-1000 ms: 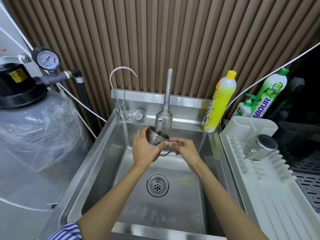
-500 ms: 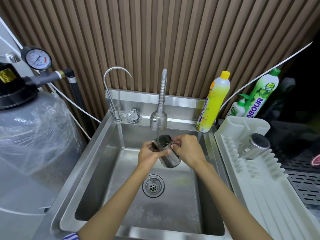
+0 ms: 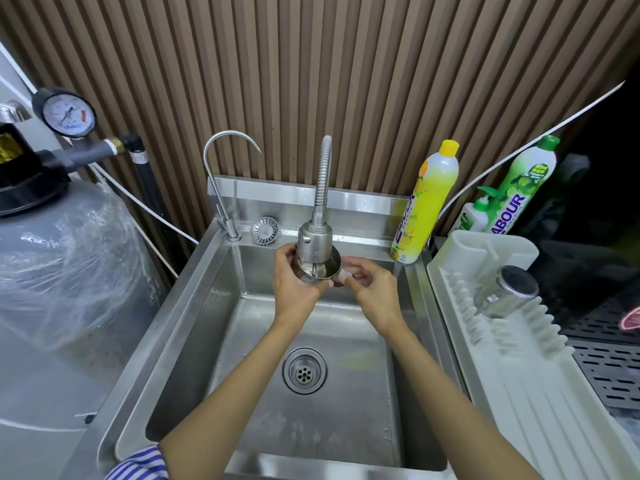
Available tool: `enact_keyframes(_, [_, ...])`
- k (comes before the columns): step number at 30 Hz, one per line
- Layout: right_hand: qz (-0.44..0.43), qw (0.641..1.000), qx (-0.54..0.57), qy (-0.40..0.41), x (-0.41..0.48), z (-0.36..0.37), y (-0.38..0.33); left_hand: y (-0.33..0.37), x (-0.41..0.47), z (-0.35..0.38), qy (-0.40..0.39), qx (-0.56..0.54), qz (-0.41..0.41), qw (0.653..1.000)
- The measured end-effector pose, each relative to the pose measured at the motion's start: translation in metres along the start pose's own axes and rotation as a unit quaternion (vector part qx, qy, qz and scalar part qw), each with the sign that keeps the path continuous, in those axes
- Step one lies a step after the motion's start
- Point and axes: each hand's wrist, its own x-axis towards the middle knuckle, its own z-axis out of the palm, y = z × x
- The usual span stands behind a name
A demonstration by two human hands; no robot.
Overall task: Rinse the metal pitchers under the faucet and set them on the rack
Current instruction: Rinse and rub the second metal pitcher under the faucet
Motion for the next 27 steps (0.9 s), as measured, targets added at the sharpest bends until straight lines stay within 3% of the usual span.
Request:
enact_keyframes(7, [0.08,0.987,0.125,-0.064,0.002,0.016,0.01,0.006,0.0,-0.021,0.015,0.141,0.067,0.988])
enact_keyframes(13, [0.118,0.987,0.082,-0.074,0.002,0.017,0.012,0.014,-0.006,-0.027,0.02,0.192,0.003,0.981])
enact_keyframes(18, [0.082,0.992,-0.061,-0.072,0.007,0.004,0.001,0.015,-0.01,-0.022,-0.016,0.078,-0.131,0.988])
enact_keyframes(22, [0.028,0.986,-0.151,-0.069,0.007,-0.007,-0.011,0.011,-0.015,-0.013,-0.081,-0.071,-0.258,0.96])
enact_keyframes(27, [-0.06,0.958,-0.271,-0.079,0.002,-0.016,-0.022,0.007,-0.021,-0.002,-0.109,-0.191,-0.281,0.934])
